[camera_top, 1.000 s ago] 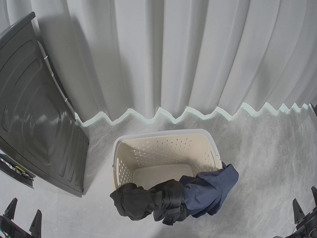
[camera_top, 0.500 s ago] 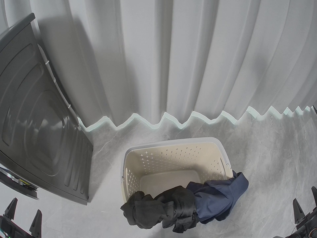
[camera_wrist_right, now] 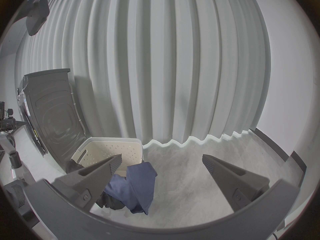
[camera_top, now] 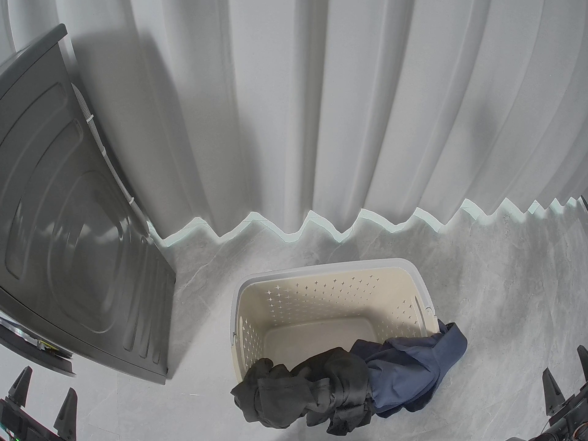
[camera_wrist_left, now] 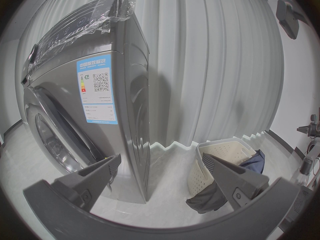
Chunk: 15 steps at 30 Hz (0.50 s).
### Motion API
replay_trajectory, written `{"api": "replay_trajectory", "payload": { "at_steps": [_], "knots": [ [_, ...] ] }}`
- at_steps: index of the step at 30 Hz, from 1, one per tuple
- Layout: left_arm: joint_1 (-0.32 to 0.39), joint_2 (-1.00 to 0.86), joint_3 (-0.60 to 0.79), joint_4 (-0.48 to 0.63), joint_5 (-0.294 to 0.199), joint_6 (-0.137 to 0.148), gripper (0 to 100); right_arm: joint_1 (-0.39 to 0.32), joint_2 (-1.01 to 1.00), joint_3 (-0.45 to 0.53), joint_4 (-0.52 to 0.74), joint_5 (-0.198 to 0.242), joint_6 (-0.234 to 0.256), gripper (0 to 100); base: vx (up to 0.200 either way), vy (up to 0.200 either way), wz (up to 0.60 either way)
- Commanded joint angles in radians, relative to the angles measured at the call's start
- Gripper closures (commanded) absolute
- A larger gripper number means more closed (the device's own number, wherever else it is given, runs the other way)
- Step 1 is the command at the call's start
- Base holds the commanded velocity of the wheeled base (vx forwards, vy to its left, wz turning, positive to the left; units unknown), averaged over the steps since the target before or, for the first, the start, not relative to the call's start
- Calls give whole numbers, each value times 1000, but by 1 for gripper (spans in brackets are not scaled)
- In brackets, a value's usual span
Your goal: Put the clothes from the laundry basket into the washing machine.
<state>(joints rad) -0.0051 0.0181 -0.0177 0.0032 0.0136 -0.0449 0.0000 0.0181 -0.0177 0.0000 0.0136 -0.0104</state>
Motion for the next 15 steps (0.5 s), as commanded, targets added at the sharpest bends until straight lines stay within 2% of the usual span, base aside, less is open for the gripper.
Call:
{"api": "replay_trajectory", "payload": {
  "at_steps": [1,15],
  "knots": [
    [1,-15,15,0,0,-1,0,0,-17,18,0,0,0,0,0,-200,0],
    [1,-15,15,0,0,-1,0,0,-17,18,0,0,0,0,0,0,0]
  ]
}}
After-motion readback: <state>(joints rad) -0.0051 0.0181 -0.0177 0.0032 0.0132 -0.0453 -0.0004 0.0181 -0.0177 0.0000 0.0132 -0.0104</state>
